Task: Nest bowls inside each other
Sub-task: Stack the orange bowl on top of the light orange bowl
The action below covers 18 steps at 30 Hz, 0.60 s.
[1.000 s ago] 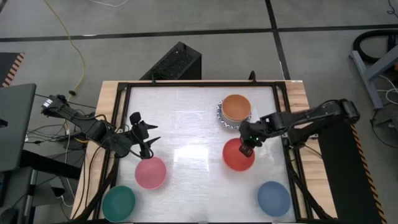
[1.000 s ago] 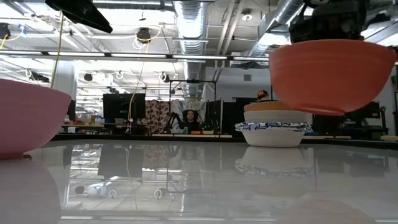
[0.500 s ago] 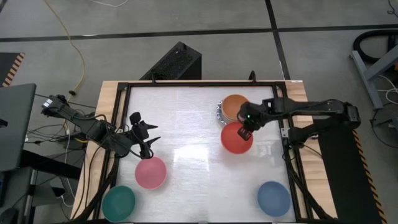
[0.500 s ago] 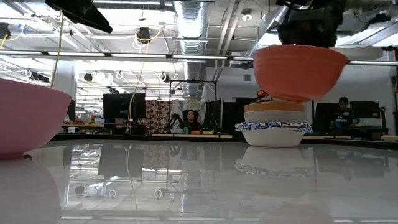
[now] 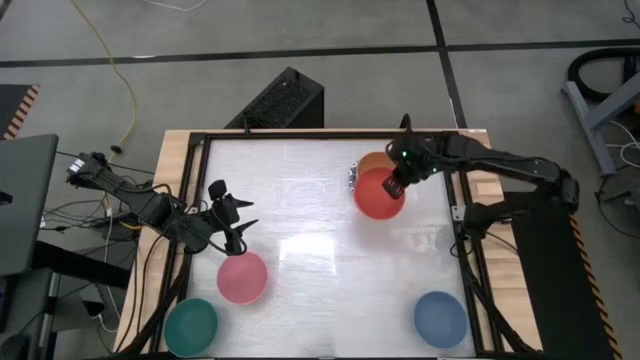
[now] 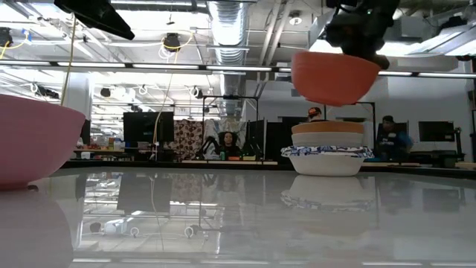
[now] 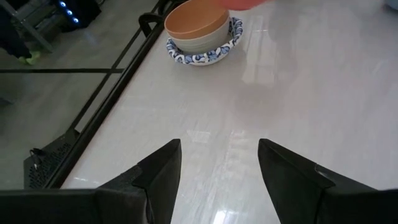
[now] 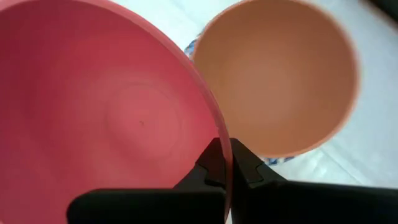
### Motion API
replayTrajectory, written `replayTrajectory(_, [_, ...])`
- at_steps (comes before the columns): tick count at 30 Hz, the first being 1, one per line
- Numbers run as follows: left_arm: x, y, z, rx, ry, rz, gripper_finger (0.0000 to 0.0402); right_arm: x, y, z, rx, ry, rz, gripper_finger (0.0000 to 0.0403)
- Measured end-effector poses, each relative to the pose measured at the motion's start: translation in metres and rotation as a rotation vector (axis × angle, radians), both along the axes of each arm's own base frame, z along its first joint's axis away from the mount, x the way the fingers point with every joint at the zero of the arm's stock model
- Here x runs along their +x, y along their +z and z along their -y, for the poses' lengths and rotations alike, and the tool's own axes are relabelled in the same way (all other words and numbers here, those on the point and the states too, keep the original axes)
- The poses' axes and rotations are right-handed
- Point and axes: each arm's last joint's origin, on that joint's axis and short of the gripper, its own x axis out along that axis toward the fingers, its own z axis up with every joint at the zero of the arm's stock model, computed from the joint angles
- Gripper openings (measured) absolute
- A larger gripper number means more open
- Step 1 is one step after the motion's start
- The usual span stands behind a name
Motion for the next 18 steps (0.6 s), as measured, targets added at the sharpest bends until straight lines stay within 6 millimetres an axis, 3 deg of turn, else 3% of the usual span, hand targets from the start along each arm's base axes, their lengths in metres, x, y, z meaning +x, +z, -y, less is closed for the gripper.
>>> replayTrajectory(12, [0.0, 0.0, 0.0, 0.0, 0.0, -0.001, 0.0204, -0.024, -0.001, 0.044, 0.056, -0.329, 0.003, 0.0009])
replayTrajectory(18, [0.0, 0.0, 0.0, 0.001, 0.0, -0.002, 0.0204, -0.03, -0.001, 0.052, 0.084, -0.391, 0.018, 0.0009])
